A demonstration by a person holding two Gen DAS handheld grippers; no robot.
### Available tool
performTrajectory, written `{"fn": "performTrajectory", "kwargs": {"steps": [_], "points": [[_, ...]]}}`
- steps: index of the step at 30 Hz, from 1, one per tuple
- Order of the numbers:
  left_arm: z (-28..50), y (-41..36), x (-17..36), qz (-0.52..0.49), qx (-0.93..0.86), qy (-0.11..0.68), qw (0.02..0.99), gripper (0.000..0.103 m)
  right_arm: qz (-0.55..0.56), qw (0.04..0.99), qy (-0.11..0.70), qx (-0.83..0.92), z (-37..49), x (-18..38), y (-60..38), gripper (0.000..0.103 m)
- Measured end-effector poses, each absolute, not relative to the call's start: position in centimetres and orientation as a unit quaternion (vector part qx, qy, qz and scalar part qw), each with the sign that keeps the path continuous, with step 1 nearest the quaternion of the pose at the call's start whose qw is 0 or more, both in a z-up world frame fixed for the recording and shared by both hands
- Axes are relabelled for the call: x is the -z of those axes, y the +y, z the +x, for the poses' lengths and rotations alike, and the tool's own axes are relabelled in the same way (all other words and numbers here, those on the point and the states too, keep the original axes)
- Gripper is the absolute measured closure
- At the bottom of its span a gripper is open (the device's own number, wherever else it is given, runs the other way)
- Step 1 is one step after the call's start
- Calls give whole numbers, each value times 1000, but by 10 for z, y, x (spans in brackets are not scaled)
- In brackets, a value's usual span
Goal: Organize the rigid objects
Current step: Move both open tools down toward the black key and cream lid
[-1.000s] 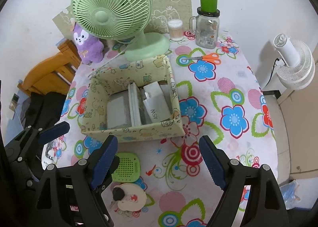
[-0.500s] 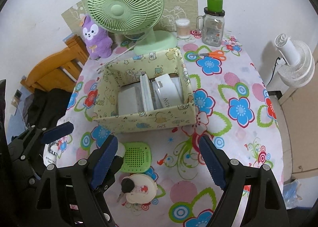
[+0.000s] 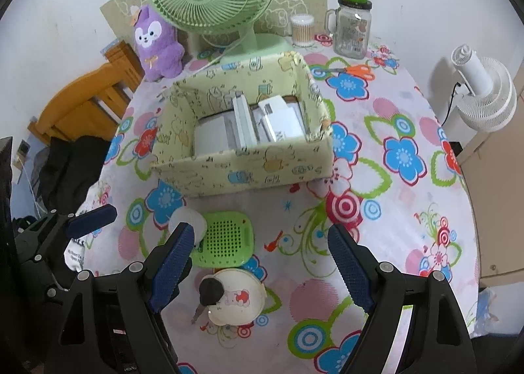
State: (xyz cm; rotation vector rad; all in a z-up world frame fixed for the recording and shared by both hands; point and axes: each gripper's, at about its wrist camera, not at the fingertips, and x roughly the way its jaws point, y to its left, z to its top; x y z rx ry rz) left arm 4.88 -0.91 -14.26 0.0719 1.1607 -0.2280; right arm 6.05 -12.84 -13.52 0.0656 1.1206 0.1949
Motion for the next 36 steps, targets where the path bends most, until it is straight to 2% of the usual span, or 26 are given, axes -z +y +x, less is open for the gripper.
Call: {"fn": "performTrajectory", "kwargs": {"steps": [19, 28, 31, 36], "points": [[29, -1, 191, 26, 126, 562, 817, 6, 15, 839, 538, -83, 39, 186, -122, 17], [21, -7, 210, 41, 137, 565, 813, 10, 24, 827, 557, -73, 32, 213, -127, 17], [22, -8, 216, 43, 137, 568, 810, 11, 25, 825, 561, -69, 32, 219, -128, 17], [23, -7, 226, 37, 132, 582, 802, 23, 25, 821, 567, -65, 32, 227, -131, 17]]}}
